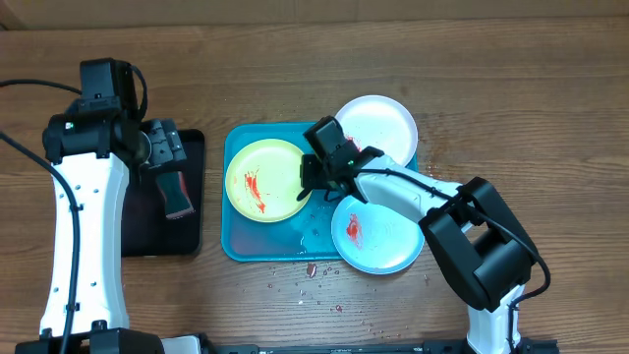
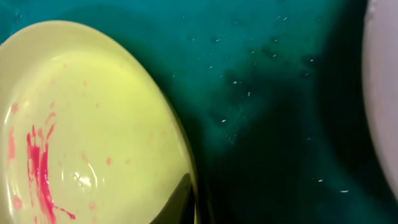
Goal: Clean dirty plates on tray and stack at the side
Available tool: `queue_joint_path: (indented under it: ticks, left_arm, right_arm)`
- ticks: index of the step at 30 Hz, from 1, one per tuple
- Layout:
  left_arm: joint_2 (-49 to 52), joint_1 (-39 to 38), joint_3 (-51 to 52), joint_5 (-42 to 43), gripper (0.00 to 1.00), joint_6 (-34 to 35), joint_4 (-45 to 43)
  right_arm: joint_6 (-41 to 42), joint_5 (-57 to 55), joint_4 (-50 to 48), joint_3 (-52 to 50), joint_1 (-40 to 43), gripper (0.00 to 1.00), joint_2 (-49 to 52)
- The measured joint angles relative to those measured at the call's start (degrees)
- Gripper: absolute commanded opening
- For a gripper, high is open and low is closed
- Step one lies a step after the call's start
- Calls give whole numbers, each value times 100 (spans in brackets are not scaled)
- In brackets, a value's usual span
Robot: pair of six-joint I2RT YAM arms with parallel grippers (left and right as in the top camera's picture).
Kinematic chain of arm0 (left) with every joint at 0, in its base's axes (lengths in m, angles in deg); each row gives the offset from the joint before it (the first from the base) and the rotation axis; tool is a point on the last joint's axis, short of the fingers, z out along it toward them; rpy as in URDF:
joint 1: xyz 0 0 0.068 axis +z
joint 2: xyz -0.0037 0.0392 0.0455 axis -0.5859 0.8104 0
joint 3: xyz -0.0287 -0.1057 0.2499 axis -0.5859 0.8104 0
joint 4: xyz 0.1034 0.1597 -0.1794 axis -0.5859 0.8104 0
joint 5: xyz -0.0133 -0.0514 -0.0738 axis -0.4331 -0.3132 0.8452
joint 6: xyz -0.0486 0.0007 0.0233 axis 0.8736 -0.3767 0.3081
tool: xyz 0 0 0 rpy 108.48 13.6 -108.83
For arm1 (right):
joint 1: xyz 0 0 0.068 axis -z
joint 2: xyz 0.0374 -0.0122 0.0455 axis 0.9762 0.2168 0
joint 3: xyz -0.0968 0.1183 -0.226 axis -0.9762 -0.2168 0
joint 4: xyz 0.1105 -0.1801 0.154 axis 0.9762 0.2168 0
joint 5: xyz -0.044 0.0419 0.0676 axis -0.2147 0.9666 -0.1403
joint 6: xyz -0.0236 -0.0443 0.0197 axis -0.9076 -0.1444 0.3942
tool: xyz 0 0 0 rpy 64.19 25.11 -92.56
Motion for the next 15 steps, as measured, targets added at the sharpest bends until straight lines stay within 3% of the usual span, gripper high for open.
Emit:
queue_joint_path:
  ticks: [6,15]
  left_arm:
    - [-2,0,197,229,81,-195,-249]
    - [4,4,1338,251,71,-195,-1158]
  right_arm:
    - [-42,-7,11,0,-9,4,0]
    - [-52,22,28,0,-9,4,0]
